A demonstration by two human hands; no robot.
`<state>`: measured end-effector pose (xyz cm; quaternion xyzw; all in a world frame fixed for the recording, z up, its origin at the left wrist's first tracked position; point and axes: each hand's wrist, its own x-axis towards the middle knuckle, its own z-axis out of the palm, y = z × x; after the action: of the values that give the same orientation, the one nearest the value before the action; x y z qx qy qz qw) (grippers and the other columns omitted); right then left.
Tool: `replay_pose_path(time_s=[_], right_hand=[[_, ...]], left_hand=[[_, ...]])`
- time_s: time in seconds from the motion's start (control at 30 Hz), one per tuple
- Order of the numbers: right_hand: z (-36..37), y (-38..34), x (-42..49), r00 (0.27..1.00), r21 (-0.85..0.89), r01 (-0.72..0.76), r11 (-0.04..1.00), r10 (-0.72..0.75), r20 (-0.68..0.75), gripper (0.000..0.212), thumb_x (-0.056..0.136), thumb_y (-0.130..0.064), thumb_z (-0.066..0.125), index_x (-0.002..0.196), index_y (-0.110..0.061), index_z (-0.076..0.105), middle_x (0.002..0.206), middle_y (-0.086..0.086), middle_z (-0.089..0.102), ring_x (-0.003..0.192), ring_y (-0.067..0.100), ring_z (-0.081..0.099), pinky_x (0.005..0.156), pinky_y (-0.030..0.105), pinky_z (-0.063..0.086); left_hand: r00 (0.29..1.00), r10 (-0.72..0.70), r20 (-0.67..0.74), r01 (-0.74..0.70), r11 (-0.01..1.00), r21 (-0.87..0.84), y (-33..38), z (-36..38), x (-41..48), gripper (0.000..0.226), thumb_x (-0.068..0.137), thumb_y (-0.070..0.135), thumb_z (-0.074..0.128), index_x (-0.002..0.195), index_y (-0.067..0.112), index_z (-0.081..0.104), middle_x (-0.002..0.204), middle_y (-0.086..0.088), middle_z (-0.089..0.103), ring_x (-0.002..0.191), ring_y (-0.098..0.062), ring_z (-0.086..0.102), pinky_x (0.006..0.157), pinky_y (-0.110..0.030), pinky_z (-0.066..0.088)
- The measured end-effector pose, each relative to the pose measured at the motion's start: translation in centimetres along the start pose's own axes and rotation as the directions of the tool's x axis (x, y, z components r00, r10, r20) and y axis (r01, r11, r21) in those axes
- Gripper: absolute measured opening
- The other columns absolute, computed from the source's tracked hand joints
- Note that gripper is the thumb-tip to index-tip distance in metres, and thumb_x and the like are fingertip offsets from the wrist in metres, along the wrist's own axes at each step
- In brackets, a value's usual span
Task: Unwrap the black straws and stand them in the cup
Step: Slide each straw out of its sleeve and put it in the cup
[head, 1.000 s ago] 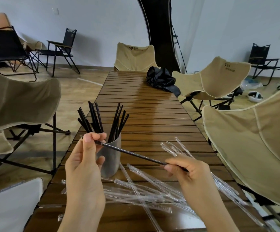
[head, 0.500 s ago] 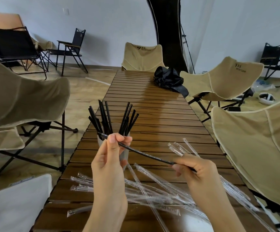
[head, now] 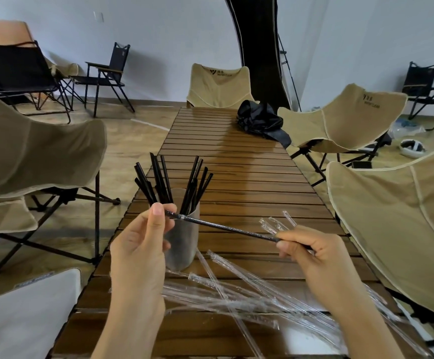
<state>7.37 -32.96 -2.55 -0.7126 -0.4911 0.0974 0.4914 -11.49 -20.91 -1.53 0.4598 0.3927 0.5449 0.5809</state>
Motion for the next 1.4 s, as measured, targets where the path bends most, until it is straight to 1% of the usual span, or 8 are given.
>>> replay_pose_path(time_s=[0.17, 0.33, 0.47, 0.7, 0.87, 1.07, 1.3, 1.4], right_hand=[[0.8, -0.4, -0.1, 1.000, 0.034, 0.004, 0.999, -0.005, 0.012, 0.038, 0.085, -0.001, 0.065, 0.078, -0.038, 0.071, 0.068, -0.008, 0.068, 0.068, 0.008, 0.063, 0.066, 0.013, 0.049], [1.2, -0.4, -0.1, 1.000, 0.011, 0.009, 1.000, -0.009, 0.009, 0.033, 0.085, -0.002, 0.064, 0.078, -0.033, 0.072, 0.065, -0.009, 0.066, 0.061, 0.013, 0.059, 0.061, 0.022, 0.049], [1.1, -0.5, 0.0, 1.000, -0.014, 0.026, 1.000, -0.026, -0.003, 0.036, 0.085, -0.001, 0.065, 0.078, -0.036, 0.070, 0.069, -0.012, 0.068, 0.067, 0.006, 0.064, 0.064, 0.010, 0.047], [-0.1, 0.5, 0.3, 0.999, -0.123, 0.045, 0.991, -0.048, -0.017, 0.026, 0.083, -0.003, 0.067, 0.087, -0.028, 0.073, 0.067, -0.016, 0.068, 0.068, 0.003, 0.064, 0.066, 0.003, 0.043], [-0.9, 1.1, 0.6, 0.999, -0.137, 0.043, 0.990, -0.039, 0.032, 0.034, 0.083, -0.004, 0.067, 0.080, -0.038, 0.069, 0.069, -0.017, 0.068, 0.068, 0.003, 0.063, 0.065, 0.005, 0.043], [-1.4, 1.8, 0.9, 0.997, -0.156, 0.008, 0.988, 0.004, 0.077, 0.028, 0.083, -0.006, 0.069, 0.082, -0.034, 0.073, 0.073, -0.017, 0.070, 0.079, -0.004, 0.064, 0.076, -0.001, 0.038], [-1.8, 2.7, 1.0, 0.996, -0.168, -0.026, 0.986, 0.041, 0.084, 0.029, 0.083, -0.007, 0.070, 0.079, -0.036, 0.071, 0.072, -0.015, 0.072, 0.074, -0.003, 0.065, 0.072, 0.002, 0.042], [-2.2, 3.2, 0.9, 0.996, -0.180, -0.067, 0.981, 0.075, 0.038, 0.027, 0.084, -0.008, 0.068, 0.077, -0.034, 0.072, 0.068, -0.014, 0.071, 0.069, -0.004, 0.063, 0.067, 0.002, 0.041]], left_hand=[[0.994, 0.058, -0.097, -0.054, 0.998, 0.040, -0.3, 1.3, -1.1, 0.019, 0.071, 0.051, 0.054, 0.066, 0.044, 0.071, 0.064, 0.017, 0.067, 0.063, 0.008, 0.059, 0.068, -0.027, 0.044], [0.988, 0.066, -0.139, -0.058, 0.997, 0.057, -0.8, 1.4, -1.3, 0.018, 0.074, 0.050, 0.054, 0.066, 0.050, 0.070, 0.066, 0.020, 0.067, 0.067, 0.012, 0.060, 0.067, -0.024, 0.043], [0.993, 0.009, -0.116, -0.004, 0.999, 0.043, -1.2, 1.5, -1.0, 0.024, 0.084, 0.042, 0.057, 0.066, 0.044, 0.072, 0.064, 0.020, 0.067, 0.065, 0.015, 0.059, 0.064, -0.023, 0.039], [0.998, 0.044, 0.046, -0.056, 0.949, 0.309, -0.5, -1.3, 1.0, 0.009, 0.076, 0.025, 0.074, 0.083, 0.024, 0.070, 0.068, 0.012, 0.071, 0.064, 0.015, 0.060, 0.050, -0.009, 0.044], [0.923, 0.187, 0.337, -0.364, 0.710, 0.603, 0.4, -3.8, 2.2, 0.009, 0.070, 0.031, 0.074, 0.077, 0.036, 0.070, 0.074, 0.020, 0.070, 0.078, 0.011, 0.062, 0.060, -0.004, 0.044], [0.789, 0.028, 0.613, -0.534, 0.526, 0.663, 0.7, -4.2, 2.1, 0.019, 0.073, 0.032, 0.073, 0.075, 0.049, 0.066, 0.077, 0.038, 0.064, 0.077, 0.014, 0.061, 0.071, 0.000, 0.044], [0.823, 0.219, 0.524, -0.550, 0.537, 0.640, 1.2, -4.8, 2.5, 0.020, 0.076, 0.022, 0.070, 0.075, 0.042, 0.066, 0.066, 0.035, 0.062, 0.054, 0.019, 0.053, 0.049, 0.004, 0.035], [0.851, 0.279, 0.445, -0.523, 0.519, 0.676, 1.6, -5.7, 2.9, 0.022, 0.077, 0.022, 0.069, 0.076, 0.043, 0.062, 0.060, 0.024, 0.062, 0.064, 0.016, 0.057, 0.052, -0.005, 0.042]])
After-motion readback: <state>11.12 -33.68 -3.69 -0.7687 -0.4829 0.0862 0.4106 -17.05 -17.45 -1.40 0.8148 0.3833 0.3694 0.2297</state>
